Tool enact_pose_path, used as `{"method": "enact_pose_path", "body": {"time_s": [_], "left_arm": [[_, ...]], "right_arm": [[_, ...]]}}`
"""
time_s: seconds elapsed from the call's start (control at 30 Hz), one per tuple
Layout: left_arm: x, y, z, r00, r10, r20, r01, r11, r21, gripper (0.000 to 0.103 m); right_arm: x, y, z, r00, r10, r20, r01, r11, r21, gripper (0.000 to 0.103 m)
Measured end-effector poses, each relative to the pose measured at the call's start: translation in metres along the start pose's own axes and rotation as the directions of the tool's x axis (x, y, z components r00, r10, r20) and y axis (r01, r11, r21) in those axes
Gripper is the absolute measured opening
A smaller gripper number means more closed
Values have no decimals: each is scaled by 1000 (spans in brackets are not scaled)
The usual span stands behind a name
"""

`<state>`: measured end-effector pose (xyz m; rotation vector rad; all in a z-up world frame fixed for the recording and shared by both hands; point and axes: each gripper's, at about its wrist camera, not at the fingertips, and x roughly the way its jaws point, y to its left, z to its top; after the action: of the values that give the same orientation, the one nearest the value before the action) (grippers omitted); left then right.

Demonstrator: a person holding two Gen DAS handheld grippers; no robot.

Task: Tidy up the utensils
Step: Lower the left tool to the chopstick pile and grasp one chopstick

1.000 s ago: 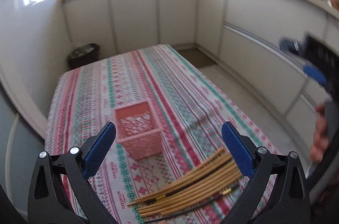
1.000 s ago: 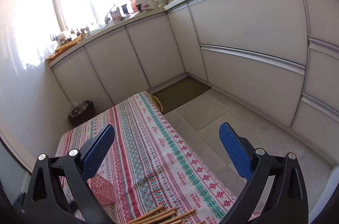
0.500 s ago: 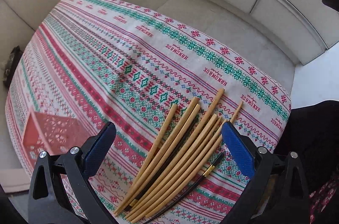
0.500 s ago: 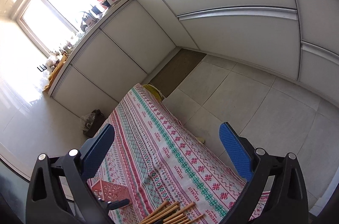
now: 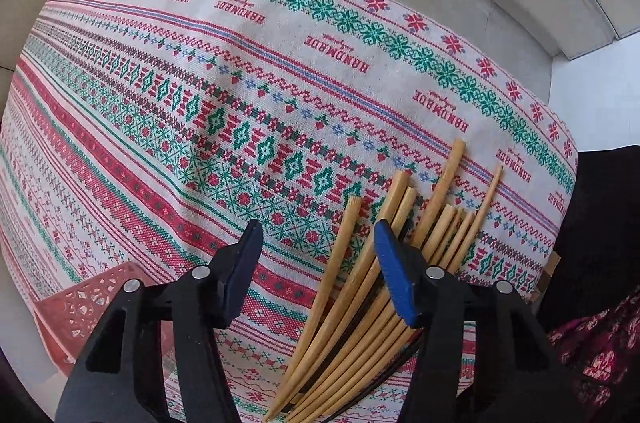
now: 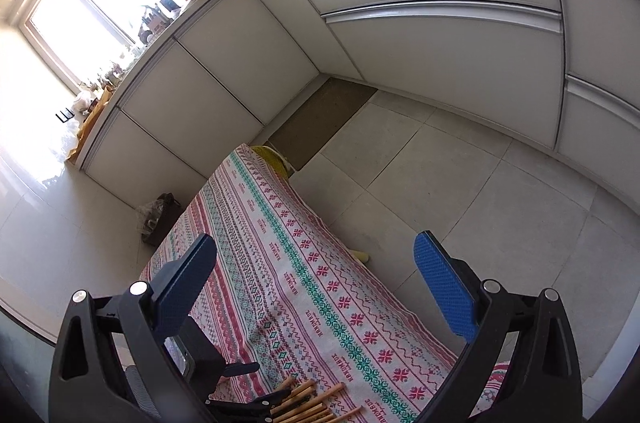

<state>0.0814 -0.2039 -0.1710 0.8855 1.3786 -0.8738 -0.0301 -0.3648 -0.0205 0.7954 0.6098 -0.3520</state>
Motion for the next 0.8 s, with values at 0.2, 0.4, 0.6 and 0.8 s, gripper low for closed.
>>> {"method": "enact_pose_path", "body": {"time_s": [0.2, 0.4, 0.6, 0.8], "left_arm": [[18, 7, 2, 999, -20, -33, 20, 1000, -5, 35], [17, -8, -14, 1000, 4, -1, -4, 1000, -23, 11], [10, 8, -53, 985, -16, 169, 64, 956, -285, 11], [-42, 23, -121, 884, 46, 466, 176, 889, -422, 11]], "right_arm": [[3, -1, -1, 1000, -4, -9, 4, 1000, -2, 96], [12, -2, -4, 998, -29, -48, 29, 1000, 8, 96], [29, -12, -13, 988, -74, -138, 79, 996, 35, 96], [67, -22, -52, 930, -11, -368, 54, 993, 106, 96]]}}
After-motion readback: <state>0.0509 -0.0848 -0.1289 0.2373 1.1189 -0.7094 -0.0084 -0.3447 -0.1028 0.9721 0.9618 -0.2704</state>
